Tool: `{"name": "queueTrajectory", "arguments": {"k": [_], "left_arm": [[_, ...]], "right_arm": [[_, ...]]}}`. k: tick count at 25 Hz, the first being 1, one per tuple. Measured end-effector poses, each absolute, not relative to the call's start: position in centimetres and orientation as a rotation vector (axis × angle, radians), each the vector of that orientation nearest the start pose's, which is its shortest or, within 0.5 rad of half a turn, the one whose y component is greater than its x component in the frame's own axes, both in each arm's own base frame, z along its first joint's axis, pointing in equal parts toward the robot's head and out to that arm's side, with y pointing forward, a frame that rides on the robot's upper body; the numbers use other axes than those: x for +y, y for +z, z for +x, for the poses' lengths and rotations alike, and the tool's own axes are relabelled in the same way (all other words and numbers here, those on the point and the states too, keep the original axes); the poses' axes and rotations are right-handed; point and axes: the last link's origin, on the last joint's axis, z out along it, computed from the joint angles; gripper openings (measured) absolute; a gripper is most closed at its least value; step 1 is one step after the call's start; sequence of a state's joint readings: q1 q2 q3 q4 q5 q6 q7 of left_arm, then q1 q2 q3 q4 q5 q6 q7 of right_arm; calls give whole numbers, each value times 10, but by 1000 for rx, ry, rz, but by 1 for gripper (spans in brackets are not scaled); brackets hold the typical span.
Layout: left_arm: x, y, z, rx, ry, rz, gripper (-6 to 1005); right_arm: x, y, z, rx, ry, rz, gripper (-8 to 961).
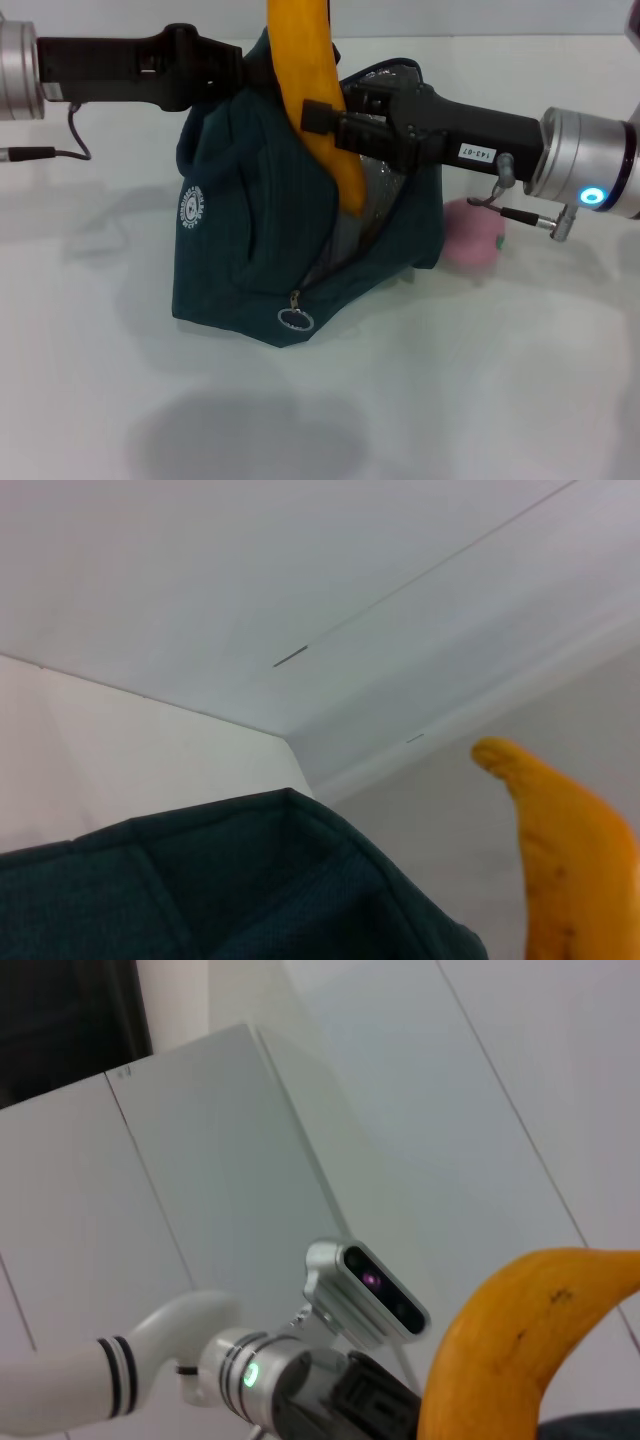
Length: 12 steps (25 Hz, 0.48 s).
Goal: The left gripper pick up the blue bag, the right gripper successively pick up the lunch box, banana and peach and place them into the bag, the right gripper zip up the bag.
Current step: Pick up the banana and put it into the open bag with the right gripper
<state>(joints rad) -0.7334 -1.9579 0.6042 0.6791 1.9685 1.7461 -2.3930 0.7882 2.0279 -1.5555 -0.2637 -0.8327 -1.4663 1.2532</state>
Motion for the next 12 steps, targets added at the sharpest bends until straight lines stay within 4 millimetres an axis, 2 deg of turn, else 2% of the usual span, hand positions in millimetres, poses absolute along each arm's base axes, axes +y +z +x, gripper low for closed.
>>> {"name": "queueTrajectory", "arguments": {"k": [12], "left_arm": [[377,67,-198,-1713,-946,-2565,33]], "right_arm": [[358,-51,147,597,1337,-2696,496]]}}
